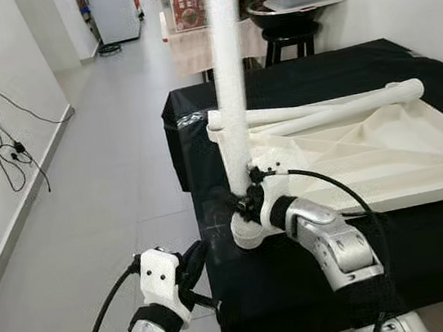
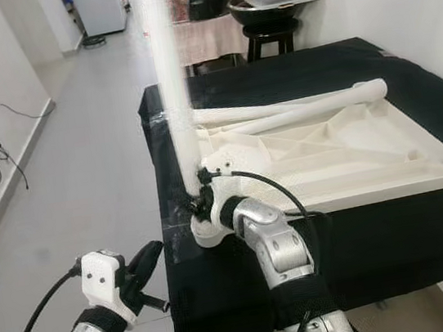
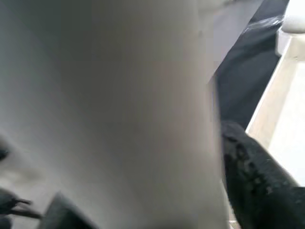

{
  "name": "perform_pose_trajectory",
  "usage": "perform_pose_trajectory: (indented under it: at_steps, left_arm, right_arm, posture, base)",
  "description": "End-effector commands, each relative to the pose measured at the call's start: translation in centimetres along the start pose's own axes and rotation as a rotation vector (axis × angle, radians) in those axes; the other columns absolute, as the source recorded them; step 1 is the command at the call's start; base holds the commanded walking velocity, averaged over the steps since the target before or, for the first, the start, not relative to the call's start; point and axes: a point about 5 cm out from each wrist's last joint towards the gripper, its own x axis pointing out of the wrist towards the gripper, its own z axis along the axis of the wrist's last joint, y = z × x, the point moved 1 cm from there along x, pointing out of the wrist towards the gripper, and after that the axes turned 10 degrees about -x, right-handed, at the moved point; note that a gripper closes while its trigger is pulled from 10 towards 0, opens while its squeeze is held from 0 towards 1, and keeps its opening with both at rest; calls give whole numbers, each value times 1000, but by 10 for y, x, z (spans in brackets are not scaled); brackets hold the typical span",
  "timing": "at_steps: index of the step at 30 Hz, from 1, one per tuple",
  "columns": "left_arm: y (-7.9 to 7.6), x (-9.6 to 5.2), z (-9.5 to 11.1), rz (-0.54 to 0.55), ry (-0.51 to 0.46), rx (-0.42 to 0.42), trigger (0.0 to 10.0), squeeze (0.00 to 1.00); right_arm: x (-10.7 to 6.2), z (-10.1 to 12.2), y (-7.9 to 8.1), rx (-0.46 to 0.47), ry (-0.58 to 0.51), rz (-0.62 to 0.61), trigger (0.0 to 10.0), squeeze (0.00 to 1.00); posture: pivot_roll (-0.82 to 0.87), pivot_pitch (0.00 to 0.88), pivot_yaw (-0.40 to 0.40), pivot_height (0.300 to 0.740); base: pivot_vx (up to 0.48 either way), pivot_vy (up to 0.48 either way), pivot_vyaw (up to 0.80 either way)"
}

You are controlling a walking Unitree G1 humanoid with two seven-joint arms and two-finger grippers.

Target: Building children table

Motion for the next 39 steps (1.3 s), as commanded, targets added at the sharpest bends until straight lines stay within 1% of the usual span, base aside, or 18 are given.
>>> perform_pose_trajectory:
  at_steps: [1,3,4,6,7,8,10,15,16,17,26,31,33,34,35,36,37,39]
  left_arm:
    - [4,0,-2,12,6,-2,10000,0]
    - [4,0,-2,12,6,-2,10000,0]
    - [4,0,-1,11,5,-3,10000,0]
    - [4,0,-2,11,5,-3,10000,0]
    - [4,0,-2,11,6,-4,10000,0]
    - [4,0,-2,11,6,-4,10000,0]
    - [4,0,-2,10,7,-3,10000,0]
    - [3,0,-2,10,8,-2,10000,0]
    - [3,0,-2,10,8,-1,10000,0]
    - [2,0,-2,12,7,1,10000,0]
    - [1,-1,-2,12,6,2,10000,0]
    - [-3,-3,-2,6,6,-10,10000,0]
    - [-3,-3,-2,6,6,-10,10000,0]
    - [-3,-4,-2,6,6,-11,10000,0]
    - [-2,-5,-1,7,6,-10,10000,0]
    - [-2,-5,-1,7,6,-10,10000,0]
    - [-2,-6,-1,7,6,-10,10000,0]
    - [-2,-6,-1,7,6,-10,10000,0]
  right_arm:
    - [2,13,1,-1,-38,89,10000,1000]
    - [2,16,1,-7,-45,129,10000,1000]
    - [0,25,-1,-60,-73,268,10000,0]
    - [-3,30,-3,-150,-75,393,10000,0]
    - [-4,31,-3,-179,-76,422,10000,0]
    - [-4,31,-3,-179,-76,422,10000,0]
    - [-2,32,-8,-199,-45,502,10000,0]
    - [1,32,-13,-207,-22,536,10000,0]
    - [4,32,-17,-208,-10,525,10000,0]
    - [7,32,-21,-199,-3,531,0,0]
    - [8,29,-29,-184,3,552,0,0]
    - [-7,11,-38,-168,20,489,0,0]
    - [-7,11,-38,-168,20,489,0,0]
    - [-1,0,-35,-121,45,303,0,0]
    - [0,-20,-26,-25,102,7,0,0]
    - [0,-20,-26,-25,102,7,0,0]
    - [-9,-41,-2,39,175,-119,0,0]
    - [-9,-41,-2,39,175,-119,0,0]
  posture:
    - [3,19,20,740]
    - [3,19,20,740]
    - [3,18,21,740]
    - [11,14,21,740]
    - [11,14,21,740]
    - [11,14,21,740]
    - [25,12,18,740]
    - [31,12,16,740]
    - [36,13,11,740]
    - [39,14,10,740]
    - [41,19,11,740]
    - [37,32,-1,740]
    - [37,32,-1,740]
    - [31,36,0,740]
    - [12,53,10,740]
    - [12,53,10,740]
    - [12,53,10,740]
    - [12,53,10,740]
  base:
    - [0,0,0]
    - [0,0,0]
    - [0,0,0]
    - [0,0,0]
    - [0,0,0]
    - [0,0,0]
    - [0,0,0]
    - [0,0,0]
    - [0,0,0]
    - [0,0,0]
    - [0,0,0]
    - [0,0,0]
    - [0,0,0]
    - [0,0,0]
    - [0,0,0]
    - [0,0,0]
    - [0,0,0]
    - [0,0,0]
